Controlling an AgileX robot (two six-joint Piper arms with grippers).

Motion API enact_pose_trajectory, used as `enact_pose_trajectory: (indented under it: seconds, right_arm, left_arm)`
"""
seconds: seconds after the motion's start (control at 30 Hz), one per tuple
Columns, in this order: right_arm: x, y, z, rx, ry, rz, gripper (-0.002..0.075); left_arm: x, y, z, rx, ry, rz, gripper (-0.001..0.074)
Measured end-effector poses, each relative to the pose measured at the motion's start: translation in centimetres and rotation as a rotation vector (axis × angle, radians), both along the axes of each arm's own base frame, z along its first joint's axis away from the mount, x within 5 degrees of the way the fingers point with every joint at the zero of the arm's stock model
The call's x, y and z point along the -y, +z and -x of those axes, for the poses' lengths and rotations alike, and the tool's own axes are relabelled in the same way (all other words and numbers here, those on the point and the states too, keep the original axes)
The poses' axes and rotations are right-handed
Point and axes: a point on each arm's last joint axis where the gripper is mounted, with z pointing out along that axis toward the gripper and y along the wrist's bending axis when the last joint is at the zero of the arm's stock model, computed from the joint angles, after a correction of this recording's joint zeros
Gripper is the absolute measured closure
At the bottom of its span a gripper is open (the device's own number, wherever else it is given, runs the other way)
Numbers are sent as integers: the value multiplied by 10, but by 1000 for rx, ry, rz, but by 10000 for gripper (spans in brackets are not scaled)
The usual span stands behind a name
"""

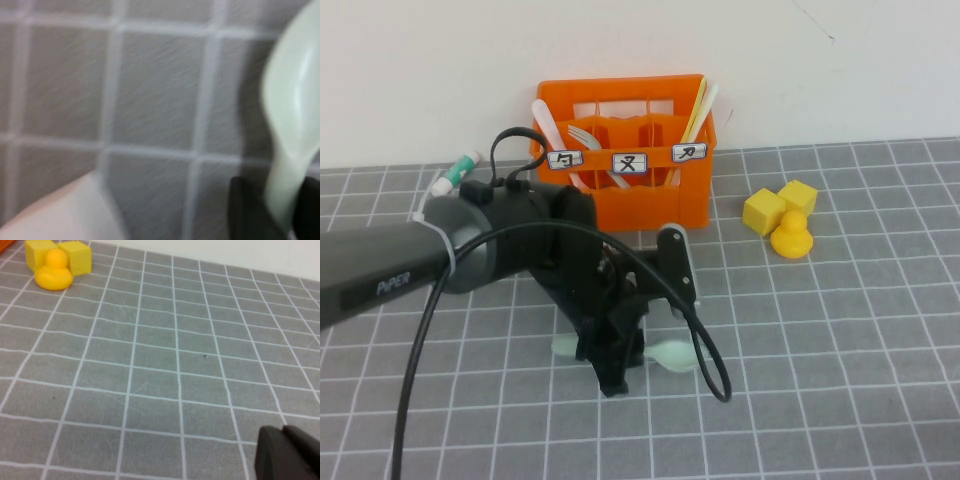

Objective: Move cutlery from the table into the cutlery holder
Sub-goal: Pick up the spoon

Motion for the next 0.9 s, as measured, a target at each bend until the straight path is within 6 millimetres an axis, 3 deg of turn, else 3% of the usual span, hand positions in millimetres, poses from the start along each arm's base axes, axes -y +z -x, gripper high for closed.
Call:
enact_pose_trajectory:
  seconds: [0.1, 0.47, 0.63, 0.9]
  right_arm:
    - [0, 0, 0, 0, 0, 0, 729]
    - [0, 0, 0, 0, 0, 0, 729]
    - [0, 0, 0, 0, 0, 0, 729]
    - [0, 0, 0, 0, 0, 0, 729]
  left_arm:
    - [3, -1, 4, -41, -22, 31, 626]
    - [5, -1, 6, -69, -19, 49, 628]
    - [6, 5, 10, -134, 87, 93, 628]
    - [1, 66, 25, -115, 223, 266, 628]
